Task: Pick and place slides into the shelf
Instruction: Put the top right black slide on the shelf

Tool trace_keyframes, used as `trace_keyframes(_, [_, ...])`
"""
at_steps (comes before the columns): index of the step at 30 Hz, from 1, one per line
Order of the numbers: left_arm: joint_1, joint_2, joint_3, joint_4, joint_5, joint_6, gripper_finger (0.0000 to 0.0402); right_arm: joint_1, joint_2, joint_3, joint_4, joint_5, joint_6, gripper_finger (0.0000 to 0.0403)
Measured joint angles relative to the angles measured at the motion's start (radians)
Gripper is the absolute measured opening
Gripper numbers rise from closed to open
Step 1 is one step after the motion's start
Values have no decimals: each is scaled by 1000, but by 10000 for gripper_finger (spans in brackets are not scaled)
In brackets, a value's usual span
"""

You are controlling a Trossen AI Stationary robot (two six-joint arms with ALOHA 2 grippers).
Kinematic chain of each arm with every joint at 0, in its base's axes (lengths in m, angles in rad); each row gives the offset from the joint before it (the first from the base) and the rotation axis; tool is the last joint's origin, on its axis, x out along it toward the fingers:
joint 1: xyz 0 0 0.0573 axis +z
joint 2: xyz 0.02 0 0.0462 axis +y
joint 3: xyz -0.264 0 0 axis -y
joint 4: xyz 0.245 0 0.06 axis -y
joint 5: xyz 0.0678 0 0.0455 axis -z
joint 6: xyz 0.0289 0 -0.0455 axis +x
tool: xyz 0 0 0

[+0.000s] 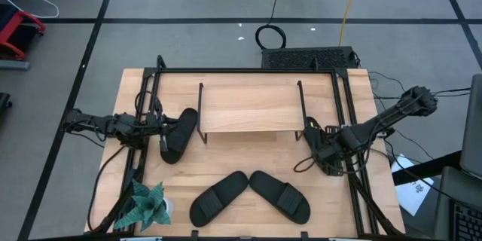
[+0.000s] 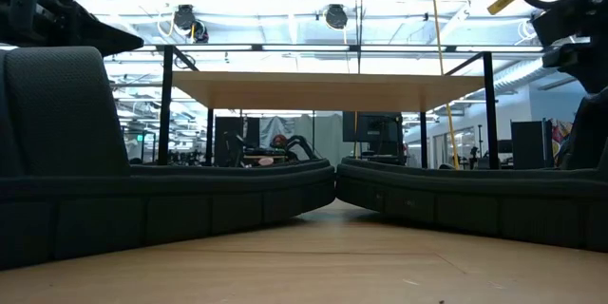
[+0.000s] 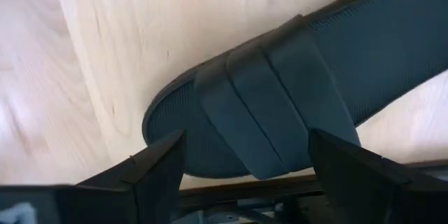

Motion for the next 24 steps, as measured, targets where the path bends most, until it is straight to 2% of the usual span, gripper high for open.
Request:
trace_keyframes(11, [0, 0, 0, -7, 0, 1, 19, -139, 0, 0, -23, 67, -147, 290])
trace_keyframes(17, [0, 0, 0, -18, 0, 1, 19, -257, -1, 0, -1, -5, -251, 290])
trace_keyframes(24, [0, 0, 0, -32, 0, 0, 19, -339, -1, 0, 23, -65, -363, 290])
